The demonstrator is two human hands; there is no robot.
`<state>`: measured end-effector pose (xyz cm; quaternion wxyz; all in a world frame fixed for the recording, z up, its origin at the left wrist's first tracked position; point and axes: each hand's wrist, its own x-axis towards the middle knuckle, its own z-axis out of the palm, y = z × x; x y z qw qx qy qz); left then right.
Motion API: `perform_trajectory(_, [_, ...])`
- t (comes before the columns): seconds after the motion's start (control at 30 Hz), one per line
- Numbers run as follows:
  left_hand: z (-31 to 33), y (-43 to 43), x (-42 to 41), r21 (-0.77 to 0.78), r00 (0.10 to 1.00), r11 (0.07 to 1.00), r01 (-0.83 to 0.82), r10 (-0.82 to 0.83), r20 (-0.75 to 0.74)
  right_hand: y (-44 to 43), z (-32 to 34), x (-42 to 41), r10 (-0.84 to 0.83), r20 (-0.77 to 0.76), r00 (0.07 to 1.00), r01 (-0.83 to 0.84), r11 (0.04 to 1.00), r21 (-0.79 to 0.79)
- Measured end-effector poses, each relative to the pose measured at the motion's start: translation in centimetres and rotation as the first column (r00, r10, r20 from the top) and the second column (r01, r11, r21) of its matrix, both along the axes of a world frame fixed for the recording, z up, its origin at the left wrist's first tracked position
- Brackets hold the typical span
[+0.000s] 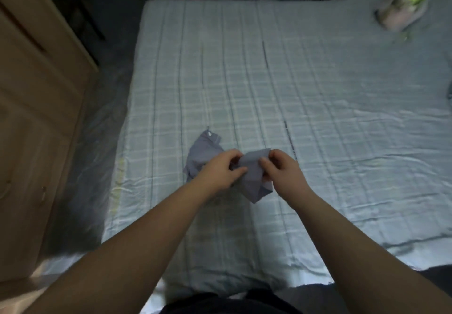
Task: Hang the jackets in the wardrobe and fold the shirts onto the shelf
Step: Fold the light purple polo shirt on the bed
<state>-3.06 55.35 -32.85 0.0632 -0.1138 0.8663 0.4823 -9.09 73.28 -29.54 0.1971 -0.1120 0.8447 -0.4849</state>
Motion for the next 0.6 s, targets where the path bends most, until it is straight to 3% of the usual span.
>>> perform_trajectory(0.2, [11.8, 5.0, -2.5, -0.003, 0.979, 1.000, -0.030, 0.029, -0.203, 5.9, 9.8, -2.2, -0.005, -0.124, 0.992, -0.005, 0.996, -0.084])
perform_trajectory(0.37, [18.5, 12.9, -4.5, 0.114, 0.945, 0.991, -0.069, 0.101, -0.311, 13.4, 16.0, -3.9, 0.006, -0.247, 0.969, -0.038, 0.992, -0.121])
perform_trajectory(0.47, [21.4, 18.6, -5.3, 0.191, 0.947, 0.980, -0.062, 0.118, -0.298, 19.0, 18.6, -4.9, 0.018, -0.268, 0.963, -0.042, 0.996, -0.084])
perform_trajectory(0.6, [25.3, 25.5, -6.9, 0.157, 0.938, 0.988, 0.004, 0.051, -0.343, 26.7, 21.7, -6.5, 0.123, -0.298, 0.947, -0.104, 0.991, 0.079])
